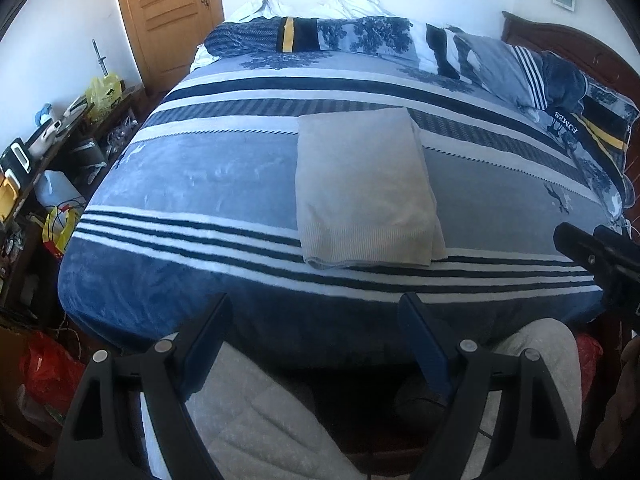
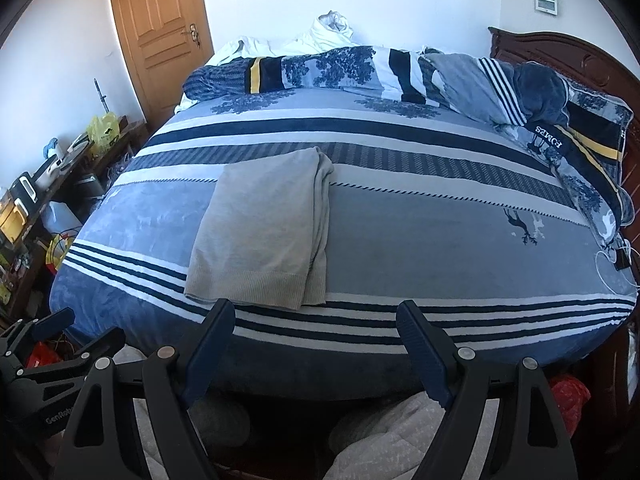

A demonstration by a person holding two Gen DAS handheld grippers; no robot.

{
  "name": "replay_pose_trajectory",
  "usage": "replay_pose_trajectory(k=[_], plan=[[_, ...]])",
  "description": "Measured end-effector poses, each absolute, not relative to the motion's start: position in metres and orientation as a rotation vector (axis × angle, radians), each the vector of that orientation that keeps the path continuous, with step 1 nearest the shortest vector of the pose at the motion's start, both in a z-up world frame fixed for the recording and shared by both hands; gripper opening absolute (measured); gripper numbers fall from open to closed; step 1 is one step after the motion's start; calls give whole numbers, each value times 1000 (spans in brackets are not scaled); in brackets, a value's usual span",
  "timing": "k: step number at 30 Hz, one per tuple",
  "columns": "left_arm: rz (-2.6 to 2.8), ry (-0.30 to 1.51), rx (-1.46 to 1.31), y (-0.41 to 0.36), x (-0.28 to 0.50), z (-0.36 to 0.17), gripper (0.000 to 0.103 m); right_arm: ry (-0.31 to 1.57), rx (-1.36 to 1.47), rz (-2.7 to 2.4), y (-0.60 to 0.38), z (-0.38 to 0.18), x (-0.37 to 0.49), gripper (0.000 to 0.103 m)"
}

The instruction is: Fold small clothes

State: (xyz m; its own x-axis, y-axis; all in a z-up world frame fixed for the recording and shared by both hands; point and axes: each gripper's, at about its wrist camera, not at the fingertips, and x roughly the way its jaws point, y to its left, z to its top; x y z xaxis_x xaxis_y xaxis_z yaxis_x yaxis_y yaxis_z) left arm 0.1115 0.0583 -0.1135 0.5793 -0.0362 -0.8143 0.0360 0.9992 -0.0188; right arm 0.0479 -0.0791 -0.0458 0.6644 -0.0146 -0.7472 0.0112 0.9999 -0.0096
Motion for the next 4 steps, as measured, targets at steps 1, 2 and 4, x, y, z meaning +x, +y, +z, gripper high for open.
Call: replay_pose_trajectory(k=[1,2,4], plan=[[-52,947,-1,58,114,-114,84,845,-2,-13,-80,-48,51,86],[-66,944,-2,57,118,-115,84,848,1,-12,-81,-50,55,86],[-68,943,-9,57,127,-118,84,861,12,-13,-85,-57,64,86]])
